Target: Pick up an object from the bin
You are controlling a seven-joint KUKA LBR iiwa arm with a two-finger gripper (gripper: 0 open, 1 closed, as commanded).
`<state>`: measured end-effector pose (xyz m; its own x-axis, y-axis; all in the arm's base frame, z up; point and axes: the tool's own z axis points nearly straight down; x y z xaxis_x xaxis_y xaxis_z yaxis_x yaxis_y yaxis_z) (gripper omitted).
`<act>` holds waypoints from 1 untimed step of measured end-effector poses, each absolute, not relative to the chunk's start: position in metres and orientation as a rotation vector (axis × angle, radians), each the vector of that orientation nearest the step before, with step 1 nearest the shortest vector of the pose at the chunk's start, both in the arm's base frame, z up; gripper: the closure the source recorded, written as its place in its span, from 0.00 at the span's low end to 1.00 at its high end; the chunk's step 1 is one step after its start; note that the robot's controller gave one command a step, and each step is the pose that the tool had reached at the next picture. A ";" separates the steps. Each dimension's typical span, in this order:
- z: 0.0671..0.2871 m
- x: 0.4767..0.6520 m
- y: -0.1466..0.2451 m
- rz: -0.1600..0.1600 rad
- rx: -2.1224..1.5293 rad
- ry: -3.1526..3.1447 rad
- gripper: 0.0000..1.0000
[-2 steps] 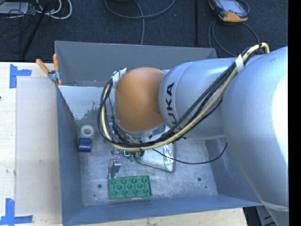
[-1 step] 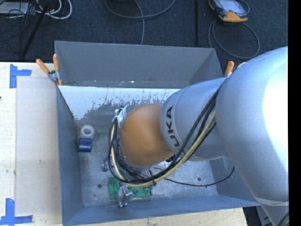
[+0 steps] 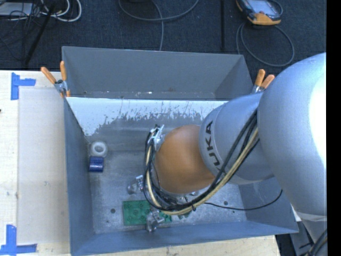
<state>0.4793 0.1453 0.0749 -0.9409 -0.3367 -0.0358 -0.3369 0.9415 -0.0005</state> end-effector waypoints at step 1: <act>0.074 0.475 0.145 0.004 -0.534 3.079 1.00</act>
Offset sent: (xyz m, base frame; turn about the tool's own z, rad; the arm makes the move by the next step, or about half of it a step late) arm 0.0000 0.0000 0.0000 0.0000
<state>0.4754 0.1446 0.0741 -0.9415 -0.3365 -0.0173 -0.3365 0.9417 -0.0004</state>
